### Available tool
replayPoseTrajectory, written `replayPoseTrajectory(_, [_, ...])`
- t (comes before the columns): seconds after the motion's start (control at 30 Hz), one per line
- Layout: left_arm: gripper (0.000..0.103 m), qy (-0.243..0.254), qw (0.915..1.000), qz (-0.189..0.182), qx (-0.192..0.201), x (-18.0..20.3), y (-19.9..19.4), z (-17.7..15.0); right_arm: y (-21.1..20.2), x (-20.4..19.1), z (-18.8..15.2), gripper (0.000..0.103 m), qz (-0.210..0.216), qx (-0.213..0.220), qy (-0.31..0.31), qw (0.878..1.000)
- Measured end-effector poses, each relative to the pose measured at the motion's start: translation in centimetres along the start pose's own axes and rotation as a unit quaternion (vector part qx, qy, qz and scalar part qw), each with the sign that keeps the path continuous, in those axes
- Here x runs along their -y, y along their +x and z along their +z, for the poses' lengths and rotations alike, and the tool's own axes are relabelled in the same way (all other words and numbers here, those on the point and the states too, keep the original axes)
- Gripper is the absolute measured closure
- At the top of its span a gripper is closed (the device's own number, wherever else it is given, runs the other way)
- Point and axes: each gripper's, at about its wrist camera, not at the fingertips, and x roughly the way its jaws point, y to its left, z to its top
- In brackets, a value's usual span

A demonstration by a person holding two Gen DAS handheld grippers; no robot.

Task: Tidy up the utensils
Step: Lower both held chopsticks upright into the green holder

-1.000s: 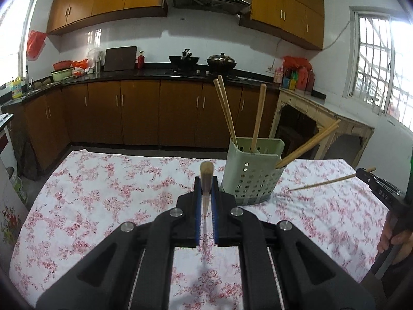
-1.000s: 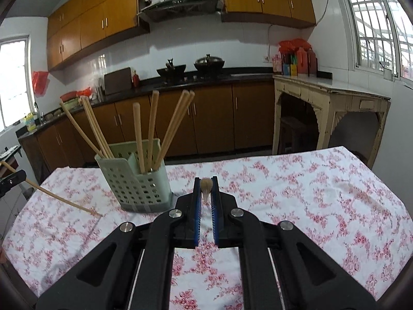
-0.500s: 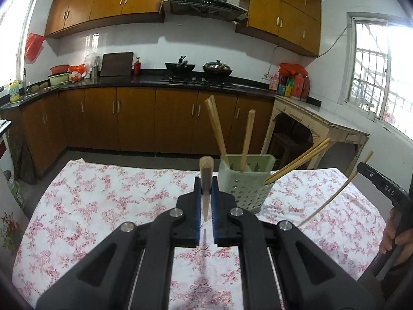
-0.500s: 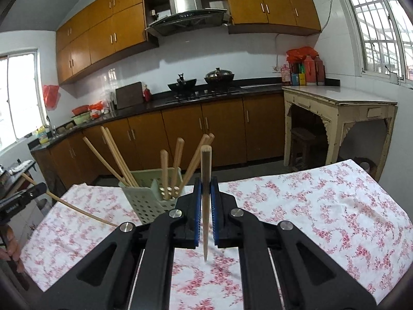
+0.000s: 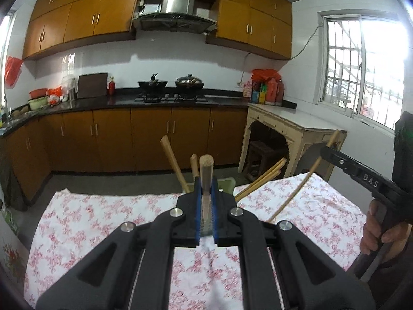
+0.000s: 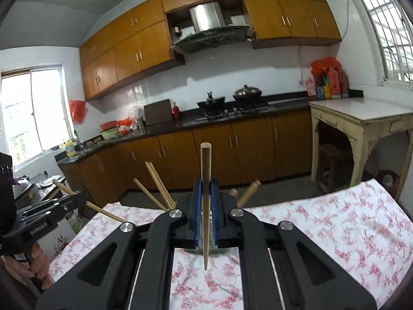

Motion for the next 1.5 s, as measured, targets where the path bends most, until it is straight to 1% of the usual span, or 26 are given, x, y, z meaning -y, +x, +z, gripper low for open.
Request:
replayPoseTrajectory(0.2, [0.095,0.008,0.9993,-0.007,0.036,2.2,0.1,3.2,0.6,-1.4,2.3,0.095,0.012,0.026,-0.01,1.0])
replayPoseTrajectory(0.33, [0.095,0.018,0.9981,0.009,0.059,2.7,0.7,5.2,1.1,-1.8,4.2,0.095,0.012,0.053,-0.009,0.998])
replayPoseTrajectory(0.43, [0.095,0.022,0.9977,0.017,0.062,2.7,1.7,6.2,2.1,-1.8,5.0,0.095,0.0,0.073,-0.014,0.997])
replayPoseTrajectory(0.5, [0.095,0.02,0.998,0.023,0.056,2.5,2.7,6.3,3.2,-1.6,5.2,0.095,-0.007,0.076,-0.015,0.997])
replayPoseTrajectory(0.63, [0.095,0.014,0.9987,0.029,0.04,1.8,4.5,6.0,6.3,-1.2,4.3,0.095,-0.015,0.062,-0.015,0.998])
replayPoseTrajectory(0.8, [0.095,0.018,0.999,0.036,0.019,1.1,6.8,5.4,8.9,-1.0,3.0,0.095,-0.025,0.035,-0.019,0.999])
replayPoseTrajectory(1.03, [0.095,0.017,0.9991,0.037,-0.007,0.1,9.2,4.5,10.4,-0.6,2.0,0.095,-0.033,0.015,-0.015,0.999])
replayPoseTrajectory(1.4, [0.095,0.018,0.9985,0.035,-0.037,-0.3,10.9,2.9,12.2,-0.9,1.0,0.095,-0.035,-0.014,-0.017,0.999])
replayPoseTrajectory(1.47, [0.094,0.015,0.9983,0.039,-0.041,-0.6,11.1,2.7,12.4,-0.9,0.8,0.094,-0.034,-0.024,-0.017,0.999])
replayPoseTrajectory(1.5, [0.091,0.013,0.9984,0.04,-0.038,-0.7,11.0,2.7,12.4,-0.8,0.8,0.09,-0.033,-0.027,-0.018,0.999])
